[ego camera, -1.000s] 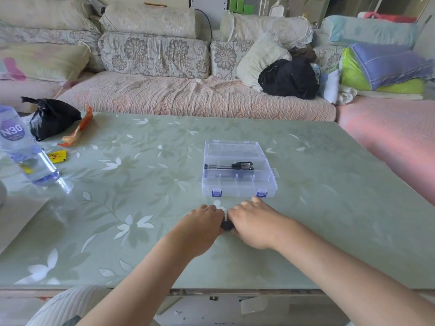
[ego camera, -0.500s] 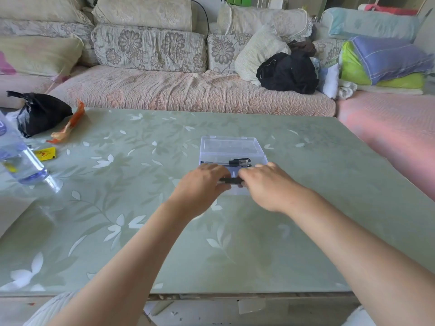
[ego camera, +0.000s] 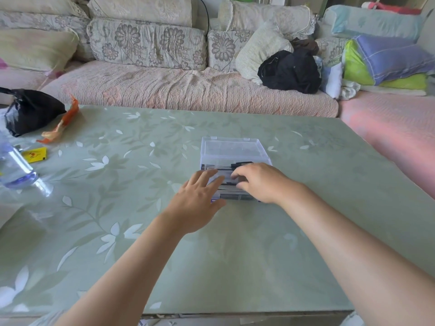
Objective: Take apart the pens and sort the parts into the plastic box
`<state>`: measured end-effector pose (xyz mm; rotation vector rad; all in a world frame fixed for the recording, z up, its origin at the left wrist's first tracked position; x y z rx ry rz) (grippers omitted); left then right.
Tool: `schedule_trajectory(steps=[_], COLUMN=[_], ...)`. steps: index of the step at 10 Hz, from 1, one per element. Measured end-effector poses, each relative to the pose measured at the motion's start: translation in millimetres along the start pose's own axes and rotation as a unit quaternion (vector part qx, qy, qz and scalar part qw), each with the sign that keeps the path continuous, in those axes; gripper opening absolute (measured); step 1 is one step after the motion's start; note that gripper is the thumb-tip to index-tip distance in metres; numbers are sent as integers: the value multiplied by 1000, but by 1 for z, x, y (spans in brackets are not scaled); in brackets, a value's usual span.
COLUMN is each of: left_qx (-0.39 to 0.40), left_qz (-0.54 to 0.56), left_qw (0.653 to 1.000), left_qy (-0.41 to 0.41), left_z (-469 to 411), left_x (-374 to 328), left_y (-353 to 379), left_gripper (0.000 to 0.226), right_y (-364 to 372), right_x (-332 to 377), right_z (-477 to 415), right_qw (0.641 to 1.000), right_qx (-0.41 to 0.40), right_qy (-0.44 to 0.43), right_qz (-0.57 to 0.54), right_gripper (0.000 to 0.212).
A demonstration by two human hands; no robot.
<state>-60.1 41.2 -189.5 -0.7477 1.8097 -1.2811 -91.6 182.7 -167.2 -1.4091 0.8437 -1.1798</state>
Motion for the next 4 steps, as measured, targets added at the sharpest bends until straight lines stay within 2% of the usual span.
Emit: schedule_trajectory(steps=[1,3,4], left_qx=[9,8,-24], left_qz=[-3,8,26], left_qw=[1000,1000,999], left_qy=[-1,1,4], left_z=[1,4,6], left_x=[2,2,-2], left_y=[6,7,-6], left_gripper=[63,65,62], right_y=[-4,-6,-21], right_x=[-1,-4,-8], right_z=[6,27,38], right_qw=[999,997,993], right_qx=[-45,-77,-119], right_qy=[-5,-1,-1], right_qz=[4,-5,-17], right_gripper=[26,29,29])
Point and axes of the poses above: each hand's wrist, its own z-axis away from the middle knuckle, its own y-axis out of the palm, x = y × z, the point moved 8 cm from there along -z, towards the middle knuckle, and after that the axes turned 1 degree about x, right-handed, at the moved point
